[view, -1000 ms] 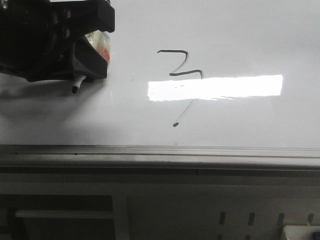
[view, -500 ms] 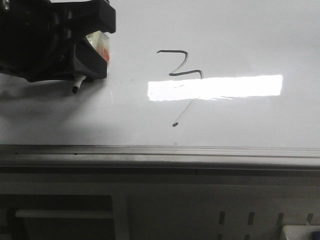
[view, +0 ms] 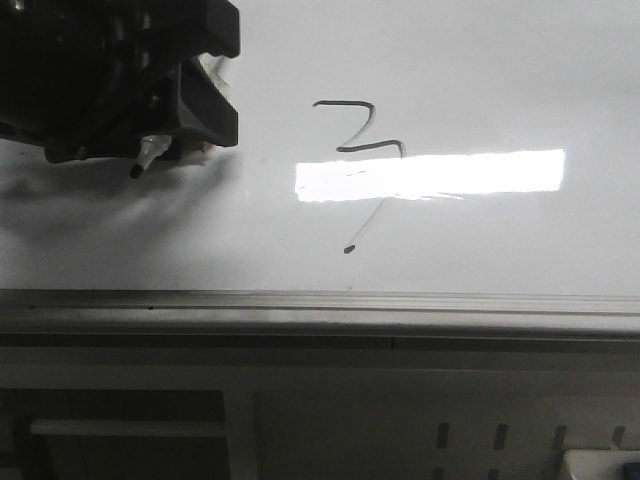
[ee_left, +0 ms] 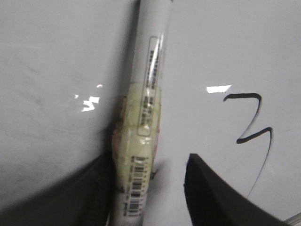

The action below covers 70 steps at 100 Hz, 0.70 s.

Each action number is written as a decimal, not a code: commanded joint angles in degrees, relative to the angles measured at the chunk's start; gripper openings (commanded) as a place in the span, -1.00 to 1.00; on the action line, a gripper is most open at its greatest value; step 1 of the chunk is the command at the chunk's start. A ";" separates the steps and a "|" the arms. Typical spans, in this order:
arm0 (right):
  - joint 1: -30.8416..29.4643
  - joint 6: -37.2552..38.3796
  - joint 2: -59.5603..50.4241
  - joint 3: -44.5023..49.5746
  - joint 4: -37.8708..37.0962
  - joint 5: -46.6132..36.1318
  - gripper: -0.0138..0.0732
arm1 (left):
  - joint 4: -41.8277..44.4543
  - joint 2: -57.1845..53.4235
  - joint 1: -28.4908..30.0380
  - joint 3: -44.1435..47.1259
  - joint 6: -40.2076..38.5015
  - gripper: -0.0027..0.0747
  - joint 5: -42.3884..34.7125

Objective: Write number 3 on whiteboard

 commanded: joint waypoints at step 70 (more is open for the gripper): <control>-0.37 -0.09 -1.70 -1.20 -0.44 -5.78 -0.83 | -0.30 -22.65 1.28 -0.30 4.54 0.22 -8.13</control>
